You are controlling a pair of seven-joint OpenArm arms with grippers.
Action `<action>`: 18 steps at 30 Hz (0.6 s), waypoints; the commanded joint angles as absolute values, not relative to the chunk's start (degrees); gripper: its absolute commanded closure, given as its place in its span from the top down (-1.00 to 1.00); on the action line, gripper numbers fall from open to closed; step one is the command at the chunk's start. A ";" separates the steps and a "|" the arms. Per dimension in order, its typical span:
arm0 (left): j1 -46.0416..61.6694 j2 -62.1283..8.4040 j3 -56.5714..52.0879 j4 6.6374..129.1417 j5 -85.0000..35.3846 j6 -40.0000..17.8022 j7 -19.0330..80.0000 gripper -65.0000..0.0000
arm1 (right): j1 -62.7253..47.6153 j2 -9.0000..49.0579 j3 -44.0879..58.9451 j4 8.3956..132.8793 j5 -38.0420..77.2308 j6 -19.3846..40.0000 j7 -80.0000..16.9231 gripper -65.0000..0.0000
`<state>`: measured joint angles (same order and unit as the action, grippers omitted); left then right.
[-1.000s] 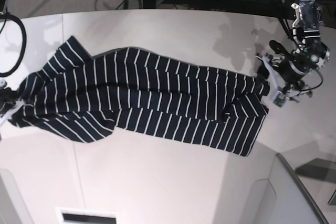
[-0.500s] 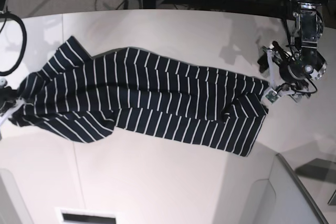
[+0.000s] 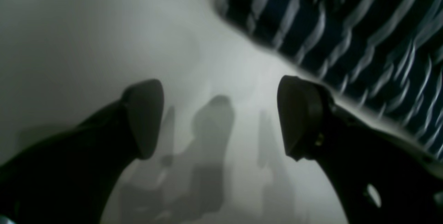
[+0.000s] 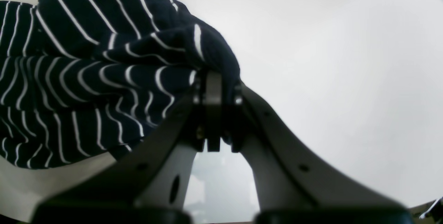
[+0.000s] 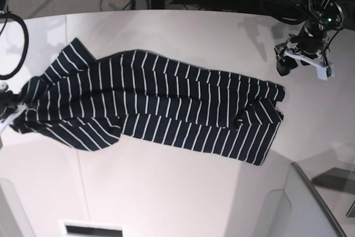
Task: Layout the t-shirt on the table in an organized manner, then fold the t-shirt properly
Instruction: 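Open the left gripper and lift it off the shirt, then lower the left gripper onto the shirt end and pinch the fabric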
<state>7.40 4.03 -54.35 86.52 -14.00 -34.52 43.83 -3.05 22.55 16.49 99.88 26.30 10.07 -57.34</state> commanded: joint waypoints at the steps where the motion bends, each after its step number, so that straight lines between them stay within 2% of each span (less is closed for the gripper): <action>1: 6.29 4.88 -55.69 87.25 -16.22 -34.77 41.98 0.51 | -2.33 23.60 16.84 100.79 26.42 10.07 -56.13 -1.00; 7: 4.53 5.41 -57.98 85.23 -26.07 -34.42 41.54 0.51 | -2.33 23.60 16.75 100.79 26.42 10.15 -56.13 -1.00; 12: 1.63 5.49 -57.89 84.88 -26.59 -28.70 41.45 0.51 | -2.33 23.60 16.75 100.70 26.42 10.15 -56.13 -1.00; 18: -1.71 5.49 -57.89 80.92 -26.33 -28.26 41.45 0.51 | -2.33 23.60 16.75 100.70 26.42 10.15 -56.13 -1.00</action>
